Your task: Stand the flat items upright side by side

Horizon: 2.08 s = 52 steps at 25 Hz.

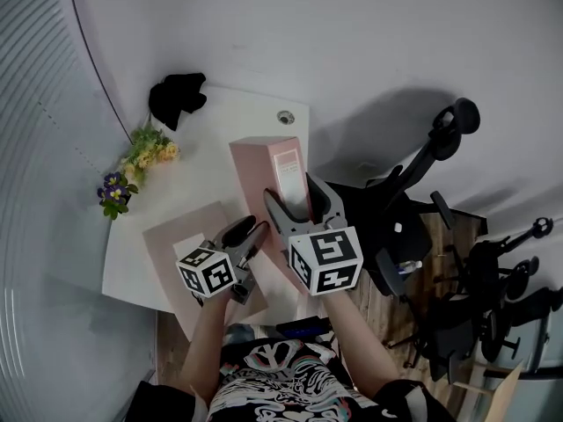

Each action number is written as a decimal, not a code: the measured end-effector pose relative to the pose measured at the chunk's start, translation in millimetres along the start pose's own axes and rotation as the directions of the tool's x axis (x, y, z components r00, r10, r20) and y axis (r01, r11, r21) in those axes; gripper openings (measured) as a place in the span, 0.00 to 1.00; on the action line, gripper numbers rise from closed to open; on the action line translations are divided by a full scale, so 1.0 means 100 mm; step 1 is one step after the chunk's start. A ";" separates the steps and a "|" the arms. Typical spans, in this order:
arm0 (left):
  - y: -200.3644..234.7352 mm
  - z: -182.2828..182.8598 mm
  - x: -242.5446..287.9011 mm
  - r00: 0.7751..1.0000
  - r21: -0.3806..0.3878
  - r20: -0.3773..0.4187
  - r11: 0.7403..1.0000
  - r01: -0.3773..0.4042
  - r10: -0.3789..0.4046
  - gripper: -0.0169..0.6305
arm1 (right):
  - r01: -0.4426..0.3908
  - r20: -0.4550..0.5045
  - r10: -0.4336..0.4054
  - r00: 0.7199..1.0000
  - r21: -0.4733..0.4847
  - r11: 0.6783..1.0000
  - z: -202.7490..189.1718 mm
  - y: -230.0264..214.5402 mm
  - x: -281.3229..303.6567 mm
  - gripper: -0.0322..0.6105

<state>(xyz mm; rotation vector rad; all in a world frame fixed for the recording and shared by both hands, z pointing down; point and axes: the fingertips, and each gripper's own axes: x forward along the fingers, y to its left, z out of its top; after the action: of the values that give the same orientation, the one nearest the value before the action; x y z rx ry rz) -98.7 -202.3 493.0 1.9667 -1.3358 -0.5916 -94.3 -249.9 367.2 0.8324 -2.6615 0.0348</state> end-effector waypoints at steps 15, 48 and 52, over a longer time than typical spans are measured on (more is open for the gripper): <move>-0.03 0.03 0.00 1.000 -0.027 0.027 1.000 -0.009 0.009 0.27 | 0.072 0.207 -0.072 0.976 0.005 0.997 0.04 0.00 -0.32 0.53; 0.28 -0.39 -0.04 0.989 -0.041 -0.112 0.994 -0.103 0.098 0.19 | 0.112 0.047 -0.118 0.992 0.119 0.987 -1.02 0.22 -0.73 0.52; 0.35 -0.45 -0.07 0.990 -0.079 -0.104 0.992 -0.101 0.093 0.20 | 0.118 0.028 -0.122 0.992 0.128 0.985 -1.14 0.28 -0.74 0.52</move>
<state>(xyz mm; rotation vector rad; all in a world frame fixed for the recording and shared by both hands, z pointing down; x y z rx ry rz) -91.7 -191.7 548.9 1.8278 -1.3151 -0.4885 -16.0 -171.9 451.7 1.0417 -2.6588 0.1609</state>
